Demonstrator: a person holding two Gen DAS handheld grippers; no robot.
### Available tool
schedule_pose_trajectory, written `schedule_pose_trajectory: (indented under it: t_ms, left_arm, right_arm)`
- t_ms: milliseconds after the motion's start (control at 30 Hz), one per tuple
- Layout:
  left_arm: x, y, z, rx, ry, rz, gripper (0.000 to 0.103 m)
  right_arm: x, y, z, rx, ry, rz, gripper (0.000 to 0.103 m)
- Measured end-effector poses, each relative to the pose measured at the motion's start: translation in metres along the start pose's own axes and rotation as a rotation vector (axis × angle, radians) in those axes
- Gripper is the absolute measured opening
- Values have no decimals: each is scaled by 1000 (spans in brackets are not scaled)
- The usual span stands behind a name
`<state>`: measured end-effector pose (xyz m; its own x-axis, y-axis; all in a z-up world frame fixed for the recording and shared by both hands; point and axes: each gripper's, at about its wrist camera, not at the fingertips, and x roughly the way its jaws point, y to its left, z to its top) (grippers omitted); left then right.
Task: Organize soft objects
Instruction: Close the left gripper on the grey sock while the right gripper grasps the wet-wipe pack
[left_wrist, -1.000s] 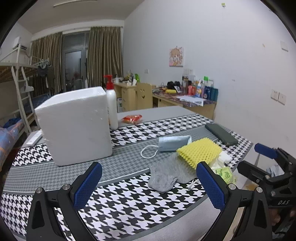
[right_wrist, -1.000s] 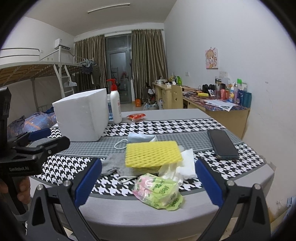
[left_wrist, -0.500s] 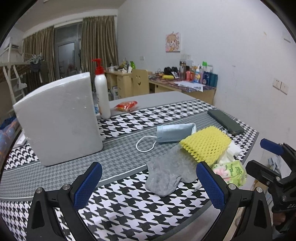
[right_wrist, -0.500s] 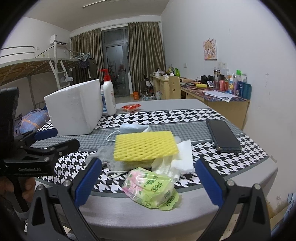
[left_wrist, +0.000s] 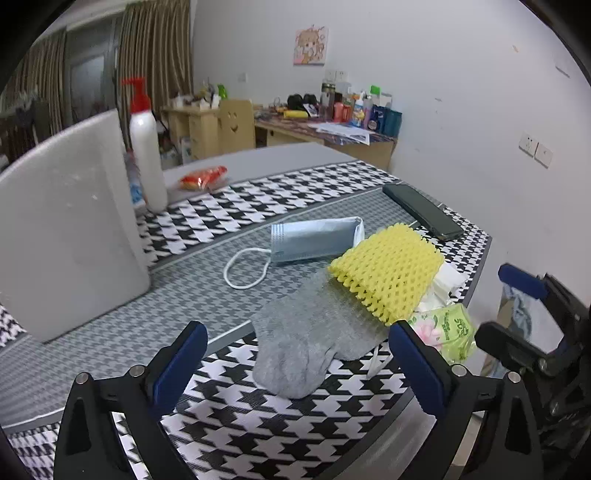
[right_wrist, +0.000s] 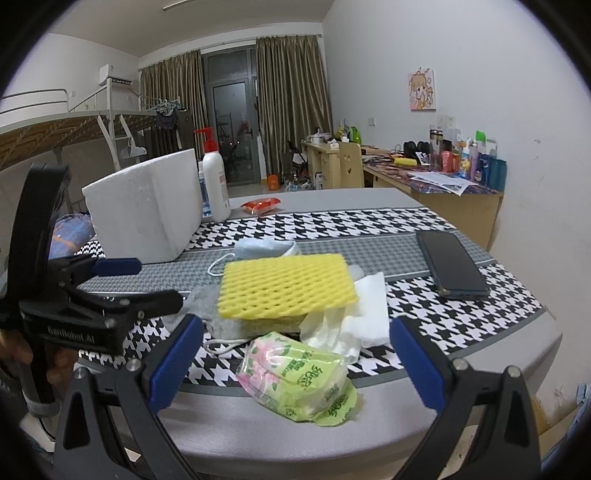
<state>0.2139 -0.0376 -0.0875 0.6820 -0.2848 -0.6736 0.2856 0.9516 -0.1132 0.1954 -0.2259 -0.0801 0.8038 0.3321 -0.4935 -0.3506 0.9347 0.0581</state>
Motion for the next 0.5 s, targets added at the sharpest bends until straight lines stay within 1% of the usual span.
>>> schedule_pose_trajectory:
  t_ms: [133,233,300,367,433,467,500]
  left_arm:
    - [15,4,2,-7,35,-27,94]
    - [20,6,4,-34,14,-41,92]
    - [25,5,6,-32,15,-45,90]
    - [29,1,6,0,27,-38,83]
    - [34,-4,6,38,39,-34,80]
    - [35,-4,7,46,43,-32,75]
    - [38,-5,6,56,46,-33,73]
  right_arm:
    - [2,-3,-2,12,15,-8,102]
    - [3,-3,-4,13,20,-15,102]
    - [4,-3,-6,17,25,-17,102]
    - [6,-3,-8,21,35,-21,102]
    - [7,-4,-9,23,44,-21,102]
    - [7,-3,-10,22,45,-22,102]
    - [7,-3,-10,21,47,-21,102]
